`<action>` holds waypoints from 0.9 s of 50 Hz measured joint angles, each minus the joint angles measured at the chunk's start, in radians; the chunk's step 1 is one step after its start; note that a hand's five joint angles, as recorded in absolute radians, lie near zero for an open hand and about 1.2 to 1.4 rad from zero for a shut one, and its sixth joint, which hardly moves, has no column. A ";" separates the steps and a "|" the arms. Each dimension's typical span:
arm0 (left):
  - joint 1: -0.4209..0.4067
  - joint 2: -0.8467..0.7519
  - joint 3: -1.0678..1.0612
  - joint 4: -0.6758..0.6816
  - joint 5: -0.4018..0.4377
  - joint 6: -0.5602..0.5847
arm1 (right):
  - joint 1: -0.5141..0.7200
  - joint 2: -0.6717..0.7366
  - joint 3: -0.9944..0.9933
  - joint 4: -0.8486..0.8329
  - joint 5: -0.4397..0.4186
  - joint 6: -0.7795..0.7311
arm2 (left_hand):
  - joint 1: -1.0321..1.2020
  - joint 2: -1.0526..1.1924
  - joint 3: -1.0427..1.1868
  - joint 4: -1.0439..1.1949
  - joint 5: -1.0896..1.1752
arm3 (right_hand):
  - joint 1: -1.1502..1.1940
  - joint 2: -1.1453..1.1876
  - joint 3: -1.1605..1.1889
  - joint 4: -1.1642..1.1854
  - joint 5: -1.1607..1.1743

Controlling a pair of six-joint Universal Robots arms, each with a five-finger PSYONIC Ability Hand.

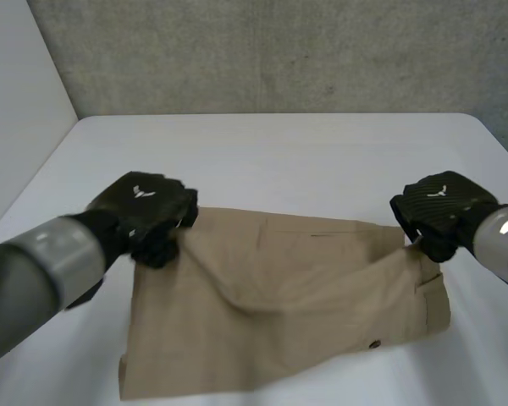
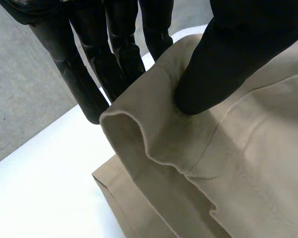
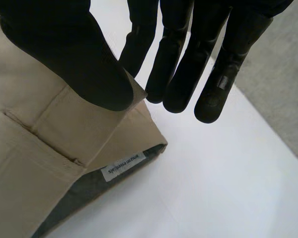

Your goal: Fold the shorts.

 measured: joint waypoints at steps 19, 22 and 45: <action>-0.006 -0.761 0.635 0.283 -0.118 0.225 | 0.039 0.501 -0.376 -0.301 0.151 0.106 | 0.000 0.000 0.000 0.000 0.000 | 0.000 0.000 0.000 0.000 0.004; -0.006 -0.800 0.652 0.324 -0.124 0.249 | 0.049 0.546 -0.407 -0.329 0.162 0.104 | 0.000 0.000 0.000 0.000 0.000 | 0.000 0.000 0.000 0.000 0.004; -0.024 -0.616 0.438 0.702 -0.131 0.247 | 0.072 0.395 -0.403 -0.567 0.286 0.150 | -0.929 -0.989 -0.976 -0.987 -0.928 | -0.777 -0.953 -0.965 -0.964 -0.932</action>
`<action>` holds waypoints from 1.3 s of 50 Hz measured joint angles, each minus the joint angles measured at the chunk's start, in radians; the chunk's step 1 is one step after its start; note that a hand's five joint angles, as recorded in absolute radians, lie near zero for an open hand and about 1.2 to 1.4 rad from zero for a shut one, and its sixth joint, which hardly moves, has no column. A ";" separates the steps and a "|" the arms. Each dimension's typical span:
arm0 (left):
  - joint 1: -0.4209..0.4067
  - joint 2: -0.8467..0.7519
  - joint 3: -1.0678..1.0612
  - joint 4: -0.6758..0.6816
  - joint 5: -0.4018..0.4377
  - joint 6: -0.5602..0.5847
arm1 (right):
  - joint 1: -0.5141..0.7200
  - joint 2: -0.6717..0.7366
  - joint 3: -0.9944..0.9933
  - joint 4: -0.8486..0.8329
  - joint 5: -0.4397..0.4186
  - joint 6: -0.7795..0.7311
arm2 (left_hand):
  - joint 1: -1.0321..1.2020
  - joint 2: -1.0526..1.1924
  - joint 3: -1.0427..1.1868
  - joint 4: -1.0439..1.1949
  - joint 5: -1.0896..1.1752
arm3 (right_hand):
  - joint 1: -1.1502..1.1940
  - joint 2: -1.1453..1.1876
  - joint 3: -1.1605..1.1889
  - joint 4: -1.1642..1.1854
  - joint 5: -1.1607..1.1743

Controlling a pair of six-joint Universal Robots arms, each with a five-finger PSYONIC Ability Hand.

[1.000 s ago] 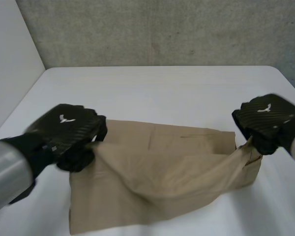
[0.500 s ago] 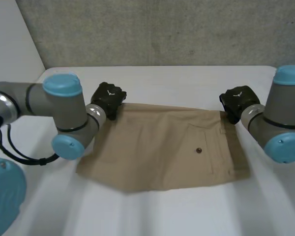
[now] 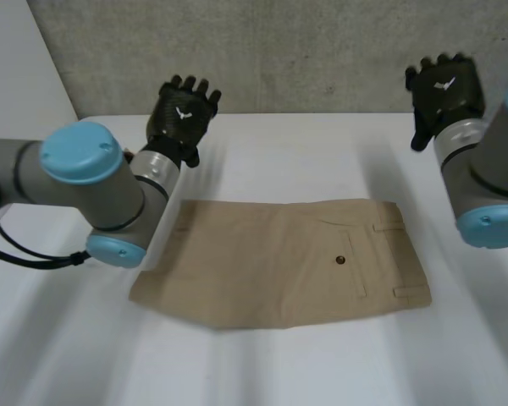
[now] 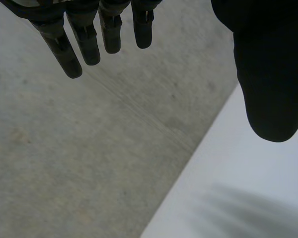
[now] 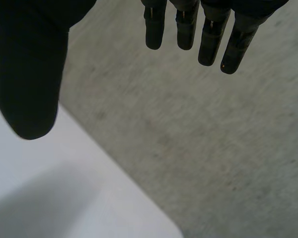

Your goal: Fold the shorts.

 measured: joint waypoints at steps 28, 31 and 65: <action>-0.026 0.565 -0.707 -0.075 -0.021 -0.245 | -0.089 -0.389 0.779 0.145 -0.241 0.032 | 0.000 0.000 0.000 0.000 0.000 | 0.123 0.147 0.164 0.148 0.131; -0.029 0.568 -0.725 -0.074 -0.022 -0.244 | -0.112 -0.352 0.810 0.098 -0.267 0.030 | 0.000 0.000 0.000 0.000 0.000 | 0.145 0.171 0.192 0.178 0.158; -0.022 0.649 -0.732 -0.092 -0.024 -0.243 | -0.396 -0.342 0.730 -0.039 -0.250 -0.204 | 0.000 -0.001 0.000 0.000 0.000 | 0.752 0.955 0.962 0.963 0.891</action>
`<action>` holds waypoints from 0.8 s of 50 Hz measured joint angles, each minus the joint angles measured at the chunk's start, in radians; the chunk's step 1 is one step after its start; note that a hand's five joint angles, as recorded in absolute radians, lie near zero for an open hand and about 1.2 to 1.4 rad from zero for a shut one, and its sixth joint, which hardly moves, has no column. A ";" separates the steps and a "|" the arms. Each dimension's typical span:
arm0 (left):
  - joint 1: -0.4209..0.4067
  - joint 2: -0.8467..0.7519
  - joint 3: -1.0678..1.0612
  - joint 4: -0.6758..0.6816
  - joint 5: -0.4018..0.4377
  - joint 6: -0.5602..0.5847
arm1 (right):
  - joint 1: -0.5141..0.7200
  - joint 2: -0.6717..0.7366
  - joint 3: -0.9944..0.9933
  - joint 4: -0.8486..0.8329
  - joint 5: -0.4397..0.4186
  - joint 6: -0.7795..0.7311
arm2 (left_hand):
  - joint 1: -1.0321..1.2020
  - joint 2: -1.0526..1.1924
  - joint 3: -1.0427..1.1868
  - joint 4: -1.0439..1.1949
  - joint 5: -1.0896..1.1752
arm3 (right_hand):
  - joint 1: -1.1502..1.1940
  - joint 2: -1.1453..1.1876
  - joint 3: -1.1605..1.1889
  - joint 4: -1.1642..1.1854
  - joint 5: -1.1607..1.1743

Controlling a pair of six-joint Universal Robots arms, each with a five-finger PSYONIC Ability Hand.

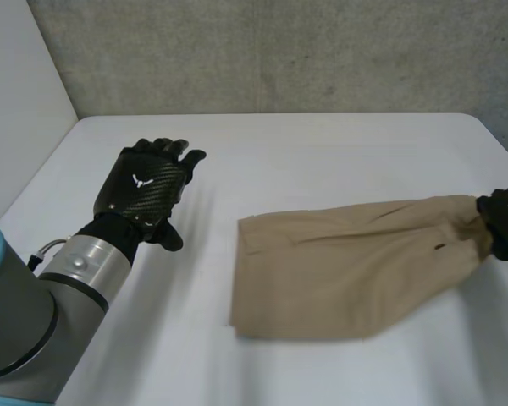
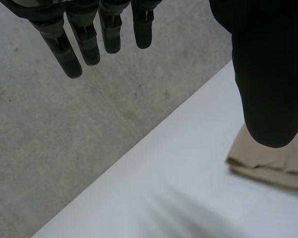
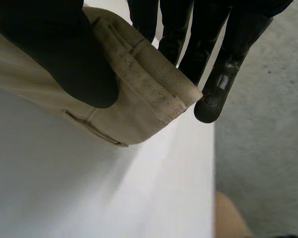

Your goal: Fold the shorts.

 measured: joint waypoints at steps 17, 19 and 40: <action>0.008 0.031 -0.051 -0.036 0.000 0.001 | 0.534 0.049 -0.228 0.079 -0.079 -0.128 | 0.000 -0.004 0.000 0.000 0.000 | 0.010 0.008 0.022 0.000 0.020; 0.008 0.034 -0.057 -0.036 0.000 0.001 | 0.604 0.075 -0.218 0.079 -0.123 -0.133 | 0.000 -0.004 0.000 0.000 0.000 | 0.008 0.008 0.020 -0.001 0.020; -0.018 0.006 0.037 -0.023 0.007 -0.025 | 0.531 -0.060 -0.137 0.058 -0.225 0.211 | 0.000 -0.004 0.000 0.000 0.000 | -0.755 -0.958 -0.964 -0.965 -0.891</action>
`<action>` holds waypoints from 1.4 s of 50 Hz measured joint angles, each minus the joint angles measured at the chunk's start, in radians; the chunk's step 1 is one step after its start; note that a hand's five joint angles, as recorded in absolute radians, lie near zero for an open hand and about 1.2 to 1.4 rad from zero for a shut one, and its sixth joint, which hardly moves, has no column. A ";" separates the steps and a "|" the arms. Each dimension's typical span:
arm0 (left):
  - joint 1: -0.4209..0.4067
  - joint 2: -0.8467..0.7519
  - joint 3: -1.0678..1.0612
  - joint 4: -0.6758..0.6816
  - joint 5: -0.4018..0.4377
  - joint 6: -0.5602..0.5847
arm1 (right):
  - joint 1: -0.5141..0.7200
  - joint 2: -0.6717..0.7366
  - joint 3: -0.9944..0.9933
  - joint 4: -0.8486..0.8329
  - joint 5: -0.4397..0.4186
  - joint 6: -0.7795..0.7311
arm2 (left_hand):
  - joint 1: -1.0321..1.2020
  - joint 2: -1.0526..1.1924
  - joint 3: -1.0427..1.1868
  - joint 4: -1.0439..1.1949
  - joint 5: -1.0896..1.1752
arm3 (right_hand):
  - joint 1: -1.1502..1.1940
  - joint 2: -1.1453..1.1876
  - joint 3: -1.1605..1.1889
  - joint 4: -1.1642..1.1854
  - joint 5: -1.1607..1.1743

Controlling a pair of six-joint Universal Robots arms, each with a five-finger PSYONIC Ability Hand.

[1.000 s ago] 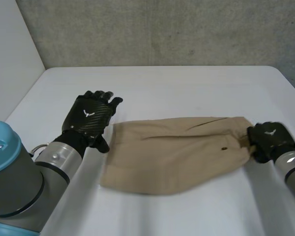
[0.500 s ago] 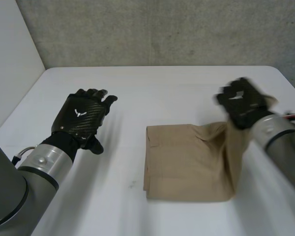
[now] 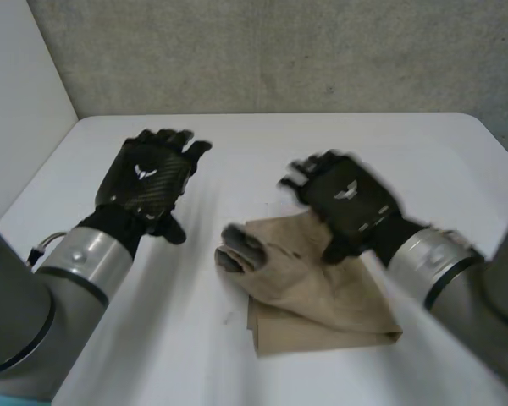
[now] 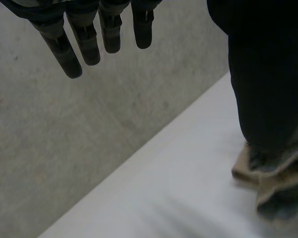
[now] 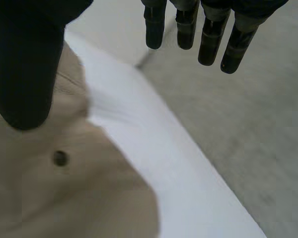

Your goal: Fold the shorts.

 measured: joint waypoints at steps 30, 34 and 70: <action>-0.319 -0.526 0.385 -0.409 -0.366 -0.384 | -0.126 0.330 -0.166 0.274 0.068 0.141 | 0.029 0.018 0.017 0.023 0.000 | -0.017 0.000 0.000 0.000 0.000; -0.317 -0.565 0.367 -0.400 -0.373 -0.377 | -0.126 0.364 -0.174 0.281 0.109 0.063 | -0.004 -0.006 0.008 0.019 0.000 | -0.043 -0.004 0.000 0.000 -0.002; 0.125 0.003 0.587 -0.648 -0.123 -0.305 | -0.107 -0.071 -0.404 0.274 0.527 0.268 | 0.006 0.004 -0.004 0.015 -0.001 | -0.056 -0.020 0.000 0.000 -0.013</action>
